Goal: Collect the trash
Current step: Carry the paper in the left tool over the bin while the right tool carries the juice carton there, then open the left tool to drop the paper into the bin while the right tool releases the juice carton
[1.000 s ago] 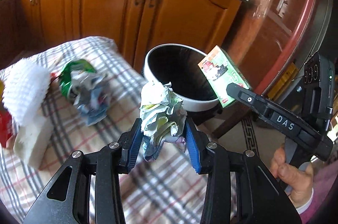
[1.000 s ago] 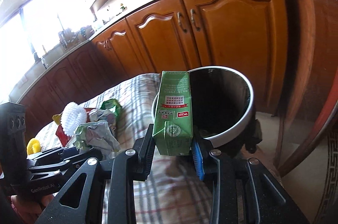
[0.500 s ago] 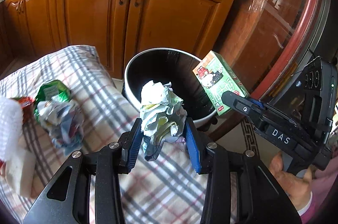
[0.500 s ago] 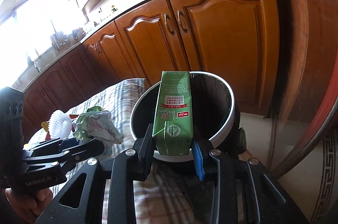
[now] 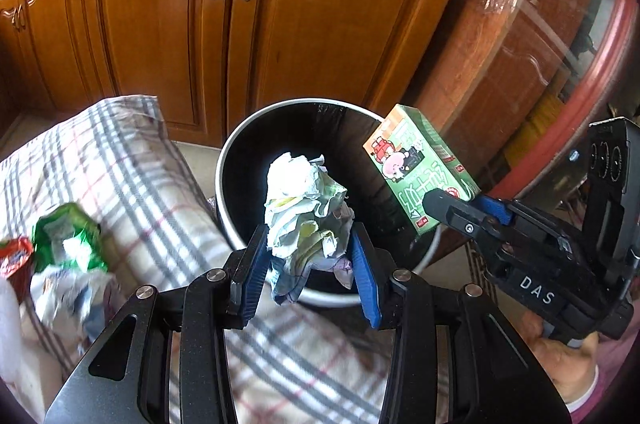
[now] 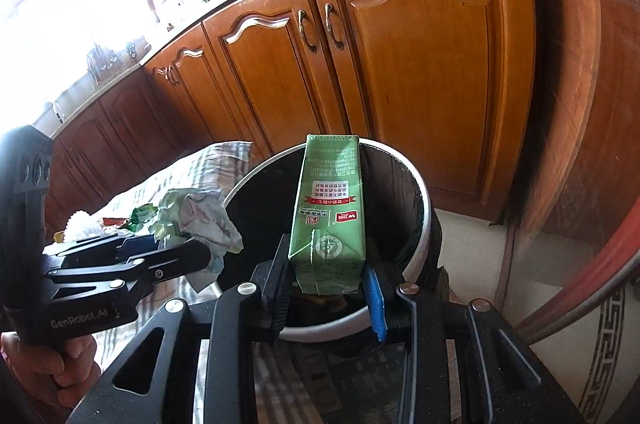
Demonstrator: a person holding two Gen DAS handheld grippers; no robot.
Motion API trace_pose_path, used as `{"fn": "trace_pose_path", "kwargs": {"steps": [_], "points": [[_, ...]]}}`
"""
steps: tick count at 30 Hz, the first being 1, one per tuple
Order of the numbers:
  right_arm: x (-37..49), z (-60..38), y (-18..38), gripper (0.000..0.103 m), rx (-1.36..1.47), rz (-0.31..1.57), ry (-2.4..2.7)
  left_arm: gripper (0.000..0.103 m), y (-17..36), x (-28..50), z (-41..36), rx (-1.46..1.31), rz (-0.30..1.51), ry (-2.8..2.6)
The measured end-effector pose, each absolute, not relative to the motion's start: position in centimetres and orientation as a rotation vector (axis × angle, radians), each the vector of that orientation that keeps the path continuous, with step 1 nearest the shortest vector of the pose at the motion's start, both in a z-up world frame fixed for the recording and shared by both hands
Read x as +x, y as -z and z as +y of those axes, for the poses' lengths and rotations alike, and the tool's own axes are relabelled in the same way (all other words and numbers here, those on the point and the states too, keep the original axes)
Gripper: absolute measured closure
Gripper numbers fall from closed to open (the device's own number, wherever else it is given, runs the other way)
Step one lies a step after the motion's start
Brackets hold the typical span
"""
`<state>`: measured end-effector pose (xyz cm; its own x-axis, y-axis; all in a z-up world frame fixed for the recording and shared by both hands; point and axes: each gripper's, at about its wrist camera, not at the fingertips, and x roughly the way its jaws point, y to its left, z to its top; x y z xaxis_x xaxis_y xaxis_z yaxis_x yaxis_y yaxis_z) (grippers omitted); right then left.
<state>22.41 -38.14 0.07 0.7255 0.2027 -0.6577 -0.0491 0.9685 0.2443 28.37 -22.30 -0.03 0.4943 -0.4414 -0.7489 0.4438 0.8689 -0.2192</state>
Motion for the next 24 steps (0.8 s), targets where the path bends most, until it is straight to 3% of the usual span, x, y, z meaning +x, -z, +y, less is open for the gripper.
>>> {"fn": "trace_pose_path", "kwargs": {"steps": [12,14,16,24], "points": [[24.9,-38.9,0.6,0.071,0.206,0.785,-0.13,0.061,1.3,30.6,-23.4,-0.008,0.943,0.527],[25.1,-39.0,0.7,0.07,0.208,0.788,-0.13,0.053,1.4,30.6,-23.1,-0.006,0.944,0.506],[25.4,-39.0,0.9,0.069,0.212,0.793,-0.136,0.033,1.5,30.8,-23.1,-0.019,0.952,0.496],[24.7,-40.1,1.1,0.048,0.285,0.771,-0.129,0.028,1.2,28.6,-21.4,-0.04,0.92,0.48]]}}
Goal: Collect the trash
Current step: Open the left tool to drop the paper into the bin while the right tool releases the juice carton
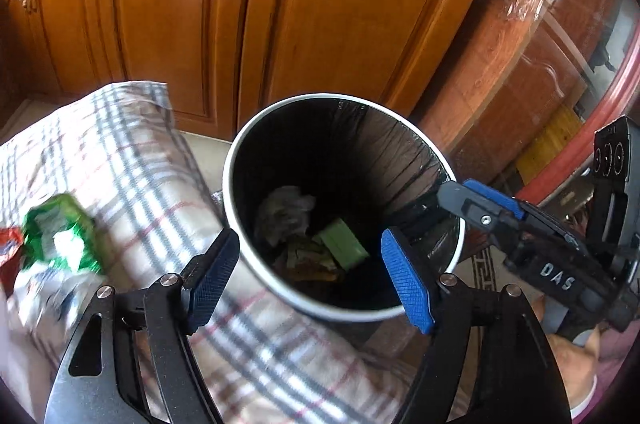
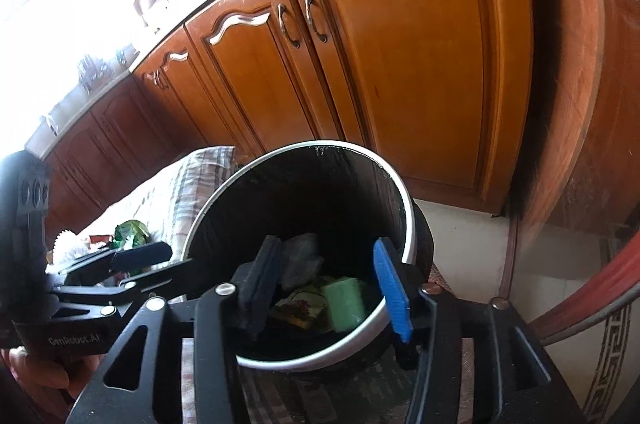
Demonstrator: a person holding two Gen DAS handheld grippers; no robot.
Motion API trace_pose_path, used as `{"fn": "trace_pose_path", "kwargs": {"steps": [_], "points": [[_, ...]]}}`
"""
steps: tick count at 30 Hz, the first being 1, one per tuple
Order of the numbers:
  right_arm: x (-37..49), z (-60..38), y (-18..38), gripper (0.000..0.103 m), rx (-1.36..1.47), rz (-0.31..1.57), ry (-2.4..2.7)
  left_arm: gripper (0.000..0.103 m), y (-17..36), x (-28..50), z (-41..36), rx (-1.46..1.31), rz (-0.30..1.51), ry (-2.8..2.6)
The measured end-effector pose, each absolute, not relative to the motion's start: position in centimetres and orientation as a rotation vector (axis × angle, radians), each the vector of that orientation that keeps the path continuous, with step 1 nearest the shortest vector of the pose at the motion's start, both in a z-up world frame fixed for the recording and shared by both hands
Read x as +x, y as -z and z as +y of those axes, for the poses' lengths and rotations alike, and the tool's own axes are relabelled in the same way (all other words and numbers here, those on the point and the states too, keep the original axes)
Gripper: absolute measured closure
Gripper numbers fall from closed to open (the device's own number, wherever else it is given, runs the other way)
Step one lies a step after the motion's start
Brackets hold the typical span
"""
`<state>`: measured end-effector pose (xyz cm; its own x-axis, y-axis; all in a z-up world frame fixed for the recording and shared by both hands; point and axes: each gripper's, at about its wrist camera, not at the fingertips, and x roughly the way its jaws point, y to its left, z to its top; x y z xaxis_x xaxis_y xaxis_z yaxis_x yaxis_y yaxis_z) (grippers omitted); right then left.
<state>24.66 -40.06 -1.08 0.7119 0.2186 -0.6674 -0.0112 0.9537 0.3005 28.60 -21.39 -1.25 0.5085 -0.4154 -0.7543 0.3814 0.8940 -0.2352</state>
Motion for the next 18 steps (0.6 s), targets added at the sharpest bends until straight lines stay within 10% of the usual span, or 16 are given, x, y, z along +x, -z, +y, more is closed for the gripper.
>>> {"fn": "trace_pose_path", "kwargs": {"steps": [7,18], "points": [[21.8,-38.9,0.5,0.022,0.338,0.724,-0.171,0.028,1.1,24.1,-17.4,-0.078,0.86,0.427],[18.6,-33.9,0.7,0.019,0.367,0.739,-0.264,0.028,1.0,17.7,-10.3,-0.15,0.833,0.33]]}}
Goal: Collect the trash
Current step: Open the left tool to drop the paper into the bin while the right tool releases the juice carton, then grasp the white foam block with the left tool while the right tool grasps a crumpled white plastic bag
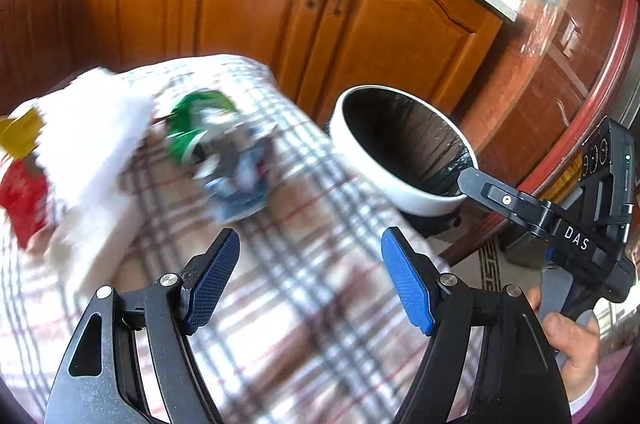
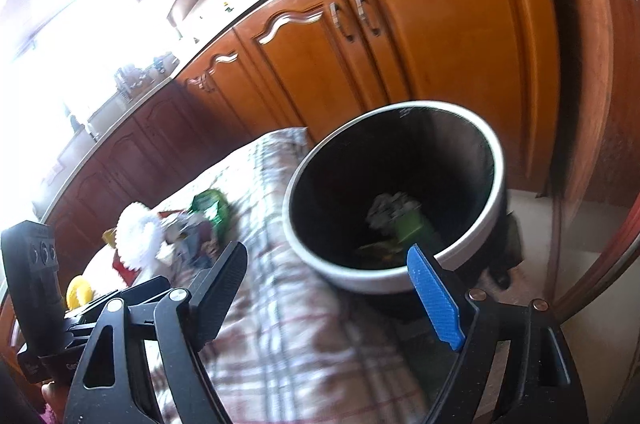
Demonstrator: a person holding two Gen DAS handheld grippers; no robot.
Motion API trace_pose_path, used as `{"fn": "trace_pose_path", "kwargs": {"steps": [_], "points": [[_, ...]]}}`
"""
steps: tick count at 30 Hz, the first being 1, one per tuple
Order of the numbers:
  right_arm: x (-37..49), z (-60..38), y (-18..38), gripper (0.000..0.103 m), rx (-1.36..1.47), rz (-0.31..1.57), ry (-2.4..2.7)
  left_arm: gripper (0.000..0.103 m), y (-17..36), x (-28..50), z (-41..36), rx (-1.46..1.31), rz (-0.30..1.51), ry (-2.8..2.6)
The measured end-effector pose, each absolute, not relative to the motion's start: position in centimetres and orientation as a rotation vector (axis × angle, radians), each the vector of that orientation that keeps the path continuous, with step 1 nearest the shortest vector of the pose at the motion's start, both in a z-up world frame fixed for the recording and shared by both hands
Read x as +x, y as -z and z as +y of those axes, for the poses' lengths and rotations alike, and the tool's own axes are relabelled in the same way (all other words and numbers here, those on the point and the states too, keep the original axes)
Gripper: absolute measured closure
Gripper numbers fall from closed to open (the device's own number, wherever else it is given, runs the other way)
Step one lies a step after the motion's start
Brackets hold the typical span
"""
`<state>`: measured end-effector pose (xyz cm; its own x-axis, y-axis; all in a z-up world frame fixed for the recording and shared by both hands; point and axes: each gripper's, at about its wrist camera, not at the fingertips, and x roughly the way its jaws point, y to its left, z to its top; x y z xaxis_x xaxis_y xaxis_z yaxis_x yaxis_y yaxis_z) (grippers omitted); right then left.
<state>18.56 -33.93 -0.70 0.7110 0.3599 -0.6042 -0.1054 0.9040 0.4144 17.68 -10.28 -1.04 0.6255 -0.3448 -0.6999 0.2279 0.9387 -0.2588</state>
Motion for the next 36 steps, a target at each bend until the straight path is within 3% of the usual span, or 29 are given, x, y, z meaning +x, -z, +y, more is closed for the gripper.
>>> {"fn": "trace_pose_path", "kwargs": {"steps": [19,30,35,36], "points": [[17.8,-24.0,2.2,0.019,0.294,0.81,-0.412,0.028,2.2,13.9,-0.8,-0.2,0.829,0.171],[21.3,-20.8,2.8,0.019,0.271,0.831,-0.448,0.021,3.1,17.1,1.3,-0.115,0.845,0.131],[23.7,-19.9,3.4,0.019,0.285,0.855,-0.455,0.021,4.4,18.8,1.4,-0.094,0.88,0.123],[24.1,-19.6,3.6,0.02,0.284,0.866,-0.457,0.026,4.6,19.0,1.4,-0.094,0.883,0.125]]}}
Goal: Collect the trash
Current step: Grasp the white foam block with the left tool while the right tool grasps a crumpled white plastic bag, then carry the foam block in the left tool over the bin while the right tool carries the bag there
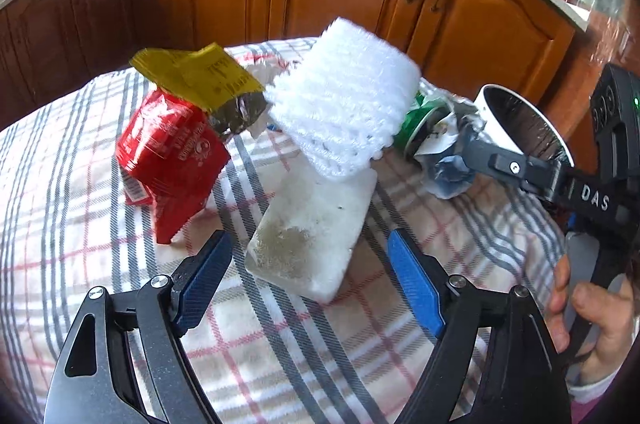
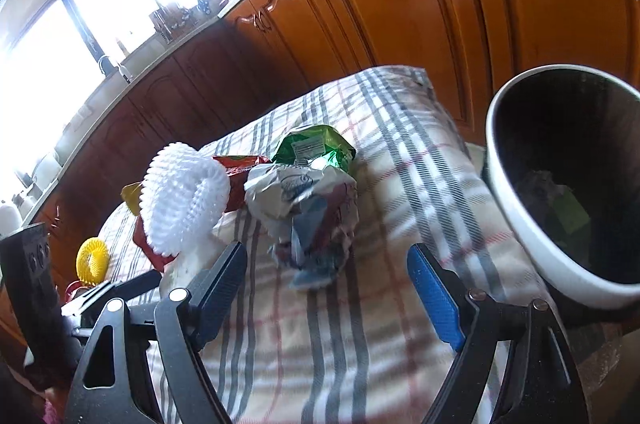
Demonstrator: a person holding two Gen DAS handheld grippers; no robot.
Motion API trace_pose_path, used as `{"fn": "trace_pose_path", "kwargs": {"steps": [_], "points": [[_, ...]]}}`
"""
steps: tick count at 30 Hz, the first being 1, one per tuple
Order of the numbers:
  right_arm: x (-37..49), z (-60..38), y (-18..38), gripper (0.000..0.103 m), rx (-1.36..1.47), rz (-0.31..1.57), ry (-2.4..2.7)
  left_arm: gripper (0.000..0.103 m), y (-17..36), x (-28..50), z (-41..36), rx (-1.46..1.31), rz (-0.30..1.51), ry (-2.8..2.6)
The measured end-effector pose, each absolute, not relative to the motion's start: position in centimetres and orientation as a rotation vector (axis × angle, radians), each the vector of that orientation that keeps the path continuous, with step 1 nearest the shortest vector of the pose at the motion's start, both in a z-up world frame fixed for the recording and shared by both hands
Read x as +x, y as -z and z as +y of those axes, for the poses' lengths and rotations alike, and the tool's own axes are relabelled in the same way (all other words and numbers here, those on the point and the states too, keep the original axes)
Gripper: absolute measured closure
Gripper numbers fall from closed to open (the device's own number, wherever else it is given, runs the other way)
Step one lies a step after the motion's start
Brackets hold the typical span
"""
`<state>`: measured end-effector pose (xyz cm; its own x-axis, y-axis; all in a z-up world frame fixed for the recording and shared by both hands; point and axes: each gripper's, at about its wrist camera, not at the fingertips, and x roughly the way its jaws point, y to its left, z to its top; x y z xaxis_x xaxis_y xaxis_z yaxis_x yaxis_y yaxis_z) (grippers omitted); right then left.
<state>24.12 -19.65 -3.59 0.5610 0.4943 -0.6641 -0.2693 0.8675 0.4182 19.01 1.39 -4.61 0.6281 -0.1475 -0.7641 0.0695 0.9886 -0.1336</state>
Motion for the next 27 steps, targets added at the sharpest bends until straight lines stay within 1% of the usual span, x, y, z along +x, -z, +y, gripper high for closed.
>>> {"fn": "trace_pose_path", "kwargs": {"steps": [1,2,3,4,6,7,9,18,27], "points": [[24.5,-19.4,3.8,0.024,0.283,0.875,-0.457,0.04,4.8,19.0,1.3,-0.095,0.885,0.135],[24.7,-19.3,3.9,0.029,0.28,0.879,-0.459,0.044,5.0,19.0,1.1,-0.081,0.893,0.131],[24.9,-19.1,4.0,0.048,0.274,0.885,-0.462,0.05,5.1,19.0,1.0,-0.064,0.892,0.116],[24.9,-18.9,4.2,0.069,0.265,0.893,-0.465,0.051,5.1,18.9,1.1,-0.061,0.891,0.116],[24.5,-18.8,4.1,0.079,0.251,0.888,-0.457,0.053,5.1,18.5,1.6,-0.087,0.884,0.127],[24.2,-18.9,4.0,0.083,0.248,0.878,-0.461,0.053,5.0,18.2,1.8,-0.109,0.885,0.138],[23.5,-19.2,3.6,0.095,0.241,0.866,-0.461,0.054,4.8,17.5,2.1,-0.168,0.893,0.177],[20.2,-22.0,2.5,0.096,0.246,0.827,-0.437,0.055,3.6,14.7,-1.6,-0.184,0.877,0.304],[17.7,-26.1,0.7,0.096,0.277,0.772,-0.373,0.055,1.7,15.4,-6.0,-0.16,0.853,0.365]]}}
